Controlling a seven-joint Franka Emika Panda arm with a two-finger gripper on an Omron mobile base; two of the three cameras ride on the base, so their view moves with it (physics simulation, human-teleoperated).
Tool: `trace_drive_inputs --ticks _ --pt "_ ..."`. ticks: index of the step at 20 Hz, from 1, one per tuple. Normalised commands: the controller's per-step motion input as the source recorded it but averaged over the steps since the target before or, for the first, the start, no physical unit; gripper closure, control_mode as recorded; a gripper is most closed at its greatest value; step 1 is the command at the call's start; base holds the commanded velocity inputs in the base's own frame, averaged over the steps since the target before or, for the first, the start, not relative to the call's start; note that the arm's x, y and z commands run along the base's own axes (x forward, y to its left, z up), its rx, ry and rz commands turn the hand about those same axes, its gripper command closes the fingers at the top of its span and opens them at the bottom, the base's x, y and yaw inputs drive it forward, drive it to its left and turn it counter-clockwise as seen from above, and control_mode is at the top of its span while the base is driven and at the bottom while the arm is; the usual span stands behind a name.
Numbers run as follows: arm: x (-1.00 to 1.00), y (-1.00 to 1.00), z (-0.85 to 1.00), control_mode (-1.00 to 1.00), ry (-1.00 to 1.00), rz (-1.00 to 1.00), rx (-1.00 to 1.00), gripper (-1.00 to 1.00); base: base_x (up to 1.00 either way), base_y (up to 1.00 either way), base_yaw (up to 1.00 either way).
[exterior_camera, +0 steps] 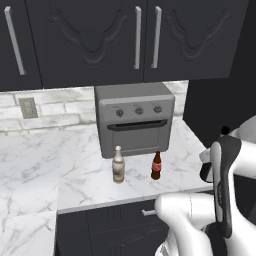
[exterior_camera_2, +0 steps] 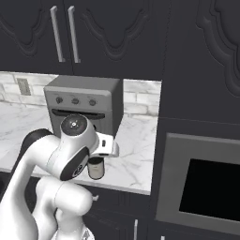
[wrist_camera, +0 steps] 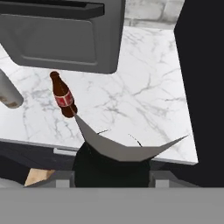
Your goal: Move the drinks to the dining counter.
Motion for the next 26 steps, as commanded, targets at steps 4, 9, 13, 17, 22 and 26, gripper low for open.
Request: trace_drive_inputs --ticks 4,9,13,17,22,26 --pt "0.0 0.0 0.0 -1.0 0.0 0.0 0.0 1.0 0.0 0.0 0.0" --pt "0.0 0.0 0.0 1.0 0.0 0.0 0.0 1.0 -0.05 0.0 0.0" --pt "0.0 0.0 0.0 1.0 0.0 0.0 0.0 1.0 -0.92 0.0 -0.01" --pt "0.0 0.0 0.0 1.0 0.0 0.0 0.0 1.0 -1.0 0.0 -0.01" --pt "0.0 0.0 0.0 1.0 0.0 0.0 0.0 1.0 -0.72 -0.01 -0.03" --pt "0.0 0.0 0.0 1.0 0.0 0.0 0.0 1.0 -0.15 -0.23 -0.41"
